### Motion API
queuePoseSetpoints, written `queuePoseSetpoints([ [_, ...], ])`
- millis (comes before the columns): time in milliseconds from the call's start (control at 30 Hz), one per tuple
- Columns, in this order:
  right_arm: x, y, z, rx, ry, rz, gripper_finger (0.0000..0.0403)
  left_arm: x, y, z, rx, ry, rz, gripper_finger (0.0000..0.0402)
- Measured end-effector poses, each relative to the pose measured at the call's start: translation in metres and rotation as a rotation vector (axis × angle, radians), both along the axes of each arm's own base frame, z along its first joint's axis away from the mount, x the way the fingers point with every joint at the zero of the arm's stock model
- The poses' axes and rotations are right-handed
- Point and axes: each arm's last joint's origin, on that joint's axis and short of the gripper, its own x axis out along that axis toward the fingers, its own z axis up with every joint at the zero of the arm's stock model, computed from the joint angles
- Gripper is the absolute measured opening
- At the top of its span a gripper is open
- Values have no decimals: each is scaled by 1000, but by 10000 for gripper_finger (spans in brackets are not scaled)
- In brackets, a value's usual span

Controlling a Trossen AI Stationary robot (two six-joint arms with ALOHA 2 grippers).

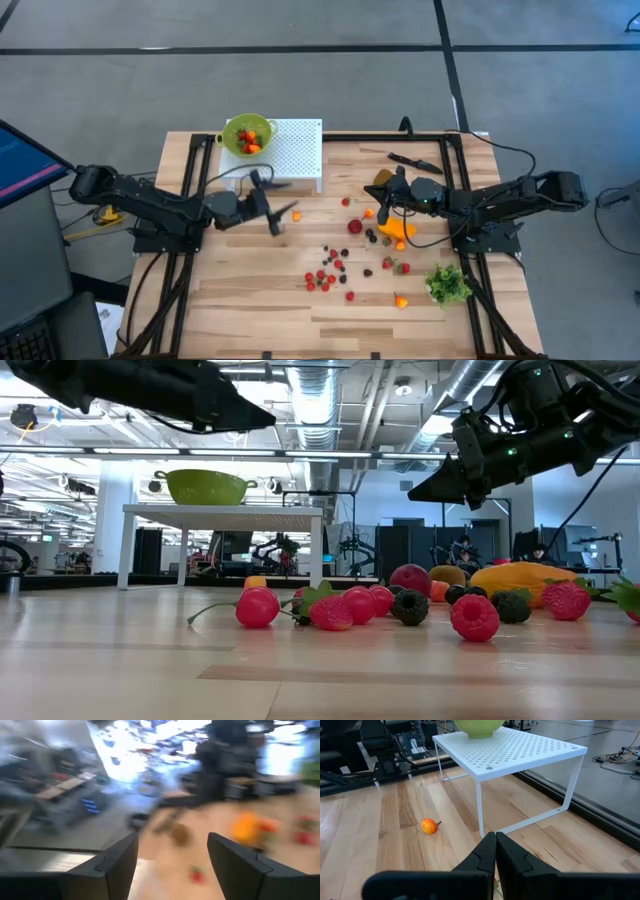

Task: Pick & Place Fruit
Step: Put the peach into the green strainer bowl on the shelf

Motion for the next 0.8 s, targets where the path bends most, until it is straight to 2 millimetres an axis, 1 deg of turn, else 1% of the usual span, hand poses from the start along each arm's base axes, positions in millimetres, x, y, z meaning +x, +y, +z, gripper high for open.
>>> queuePoseSetpoints([
  [100,0,0,0,0,0,0,6,-2,-4,-12,-99,41,-79,227],
  [167,0,0,0,0,0,0,6,-6,-4,-23,-166,59,-112,225],
  [233,0,0,0,0,0,0,6,-11,-4,-36,-195,97,-123,223],
  [367,0,0,0,0,0,0,6,-19,-3,-54,-189,160,-117,222],
  [567,0,0,0,0,-1,0,6,-20,-2,-64,-180,195,-86,229],
  [667,0,0,0,0,-1,0,6,-18,-1,-72,-162,229,-30,241],
  [800,0,0,0,0,-1,0,6,-13,0,-84,-146,258,15,271],
])
